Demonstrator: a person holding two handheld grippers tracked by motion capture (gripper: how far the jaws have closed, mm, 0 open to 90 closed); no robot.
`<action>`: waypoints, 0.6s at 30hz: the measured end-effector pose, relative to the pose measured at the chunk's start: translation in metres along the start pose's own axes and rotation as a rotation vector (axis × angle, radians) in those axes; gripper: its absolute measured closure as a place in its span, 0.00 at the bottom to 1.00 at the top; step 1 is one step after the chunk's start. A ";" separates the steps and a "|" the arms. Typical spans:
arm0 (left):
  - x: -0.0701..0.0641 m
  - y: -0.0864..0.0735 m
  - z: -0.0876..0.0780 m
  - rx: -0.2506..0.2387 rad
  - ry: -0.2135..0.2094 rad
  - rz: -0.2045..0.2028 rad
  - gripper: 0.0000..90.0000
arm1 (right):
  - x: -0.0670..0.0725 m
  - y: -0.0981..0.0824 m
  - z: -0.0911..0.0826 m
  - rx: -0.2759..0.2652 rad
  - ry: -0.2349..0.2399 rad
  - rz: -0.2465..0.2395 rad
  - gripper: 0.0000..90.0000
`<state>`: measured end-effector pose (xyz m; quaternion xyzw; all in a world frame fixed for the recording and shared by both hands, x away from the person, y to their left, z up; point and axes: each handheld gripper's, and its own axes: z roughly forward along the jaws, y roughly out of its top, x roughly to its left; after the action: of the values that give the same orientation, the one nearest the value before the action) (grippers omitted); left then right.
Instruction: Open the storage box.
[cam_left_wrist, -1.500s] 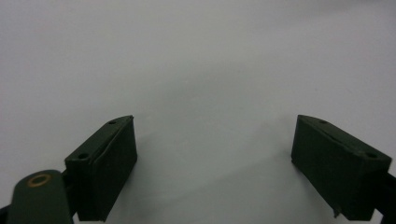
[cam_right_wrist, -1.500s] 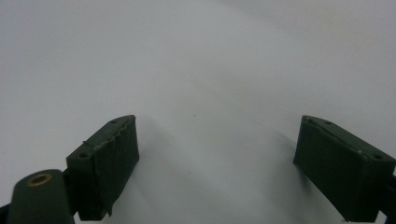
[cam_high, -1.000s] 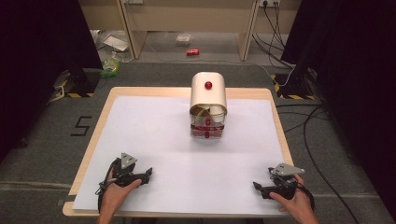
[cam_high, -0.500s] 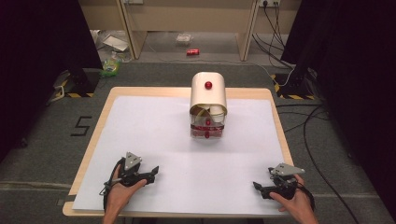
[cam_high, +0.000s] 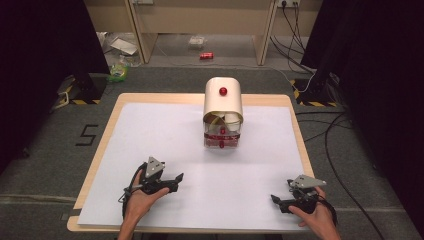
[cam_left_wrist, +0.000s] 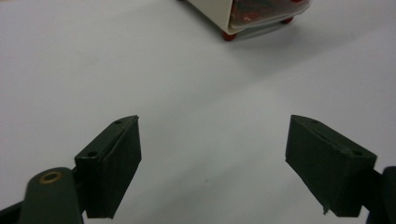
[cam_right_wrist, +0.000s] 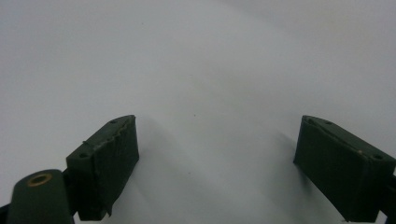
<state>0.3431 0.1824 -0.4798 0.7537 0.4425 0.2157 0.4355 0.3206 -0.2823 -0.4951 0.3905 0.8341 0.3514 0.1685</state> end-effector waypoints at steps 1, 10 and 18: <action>-0.004 0.004 0.003 -0.006 -0.005 0.015 0.20 | 0.000 0.000 0.000 0.000 0.000 0.000 0.15; -0.017 0.016 0.010 -0.053 -0.052 0.071 0.25 | 0.000 0.000 0.000 0.003 0.002 0.002 0.15; -0.031 0.028 0.018 -0.091 -0.098 0.116 0.28 | 0.000 0.000 0.000 0.002 0.001 0.000 0.15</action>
<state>0.3535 0.1412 -0.4633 0.7671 0.3660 0.2231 0.4773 0.3208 -0.2824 -0.4951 0.3905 0.8345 0.3508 0.1678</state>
